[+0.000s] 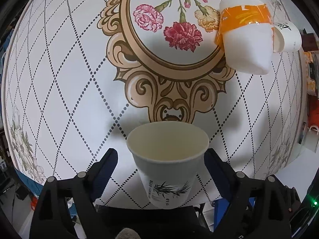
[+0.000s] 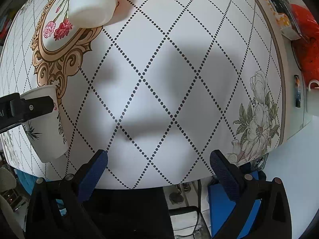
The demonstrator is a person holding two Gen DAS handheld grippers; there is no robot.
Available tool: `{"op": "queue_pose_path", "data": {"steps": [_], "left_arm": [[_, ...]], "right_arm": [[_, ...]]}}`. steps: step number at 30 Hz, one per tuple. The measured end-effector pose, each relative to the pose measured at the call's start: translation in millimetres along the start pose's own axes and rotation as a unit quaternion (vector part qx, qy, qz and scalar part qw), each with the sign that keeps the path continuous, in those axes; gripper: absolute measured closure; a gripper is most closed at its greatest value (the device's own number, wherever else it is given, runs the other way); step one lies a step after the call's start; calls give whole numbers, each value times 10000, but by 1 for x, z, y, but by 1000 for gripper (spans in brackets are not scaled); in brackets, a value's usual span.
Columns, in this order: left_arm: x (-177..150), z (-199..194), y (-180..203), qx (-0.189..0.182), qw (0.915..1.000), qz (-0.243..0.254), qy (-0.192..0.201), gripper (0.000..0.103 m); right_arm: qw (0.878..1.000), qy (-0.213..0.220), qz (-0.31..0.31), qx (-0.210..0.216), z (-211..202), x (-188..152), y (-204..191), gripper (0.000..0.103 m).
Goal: Flip cup upside down
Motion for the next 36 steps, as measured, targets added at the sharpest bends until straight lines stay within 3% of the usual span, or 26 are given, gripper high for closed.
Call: {"op": "queue_pose_path", "data": {"steps": [9, 15, 19, 25, 36], "left_arm": [[-7, -27, -3, -113, 9998, 56, 153, 14], [-23, -79, -19, -134, 9977, 77, 659, 14], [-39, -102, -47, 40, 9959, -20, 901, 14], [-63, -96, -94, 162, 9945, -514, 900, 14], [-85, -73, -153, -191, 9872, -1360, 808, 14]], "right_arm": [[10000, 23, 21, 31, -14, -2, -9, 0], [9996, 143, -104, 211, -39, -8, -21, 0], [9986, 272, -329, 318, -62, -13, -38, 0], [9953, 452, -799, 300, -93, -19, -65, 0], [9812, 465, -1863, -185, -108, -21, -123, 0]]}}
Point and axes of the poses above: each gripper's, at about its wrist camera, not at the fingertips, and z roughly the way its jaws point, y to its right, x to its top, the point moved 8 cm from there along z, roughly the way its jaws point, and after that the axes turned 12 degrees about -y, right-handed, at the moved point
